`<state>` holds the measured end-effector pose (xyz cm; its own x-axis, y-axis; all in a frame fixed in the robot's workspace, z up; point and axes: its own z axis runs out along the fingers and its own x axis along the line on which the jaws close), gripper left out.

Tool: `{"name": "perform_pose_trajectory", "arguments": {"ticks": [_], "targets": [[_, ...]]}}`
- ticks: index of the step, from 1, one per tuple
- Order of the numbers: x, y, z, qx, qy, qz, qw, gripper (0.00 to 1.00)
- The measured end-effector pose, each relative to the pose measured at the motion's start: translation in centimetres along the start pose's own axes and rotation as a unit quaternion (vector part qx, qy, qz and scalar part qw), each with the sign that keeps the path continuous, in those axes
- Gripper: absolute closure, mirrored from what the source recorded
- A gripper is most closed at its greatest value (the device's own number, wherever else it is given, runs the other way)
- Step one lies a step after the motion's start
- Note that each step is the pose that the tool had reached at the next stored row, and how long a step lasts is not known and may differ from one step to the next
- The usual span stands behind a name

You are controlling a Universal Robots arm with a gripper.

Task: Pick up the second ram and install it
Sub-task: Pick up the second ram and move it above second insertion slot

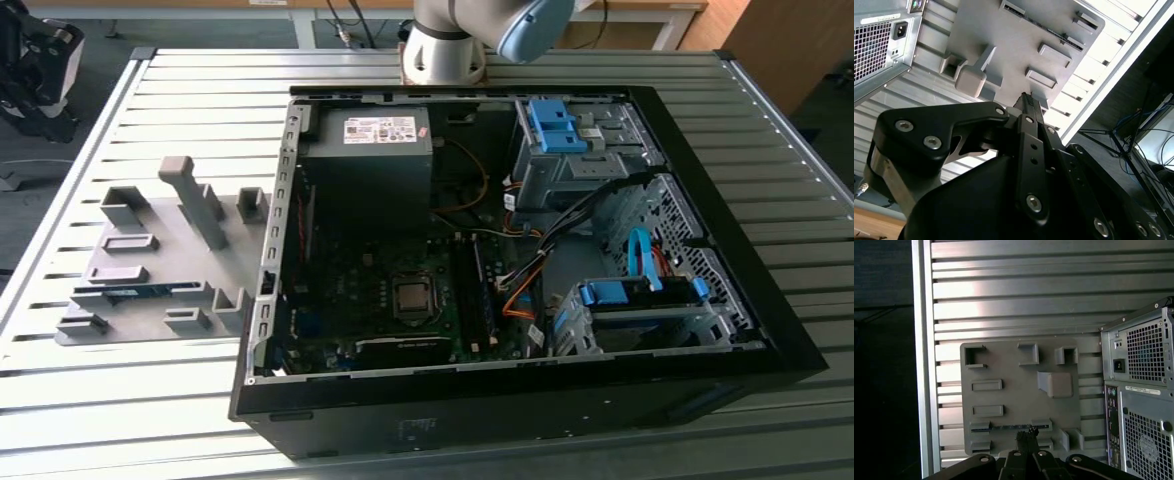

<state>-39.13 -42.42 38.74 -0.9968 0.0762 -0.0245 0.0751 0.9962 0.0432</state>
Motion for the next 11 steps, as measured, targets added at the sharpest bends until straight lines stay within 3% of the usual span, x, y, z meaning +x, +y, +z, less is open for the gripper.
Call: {"name": "perform_pose_trajectory", "arguments": {"ticks": [11], "targets": [[0.01,-0.02,0.00,-0.0002,0.0003,-0.008,1.0000,0.89]]}}
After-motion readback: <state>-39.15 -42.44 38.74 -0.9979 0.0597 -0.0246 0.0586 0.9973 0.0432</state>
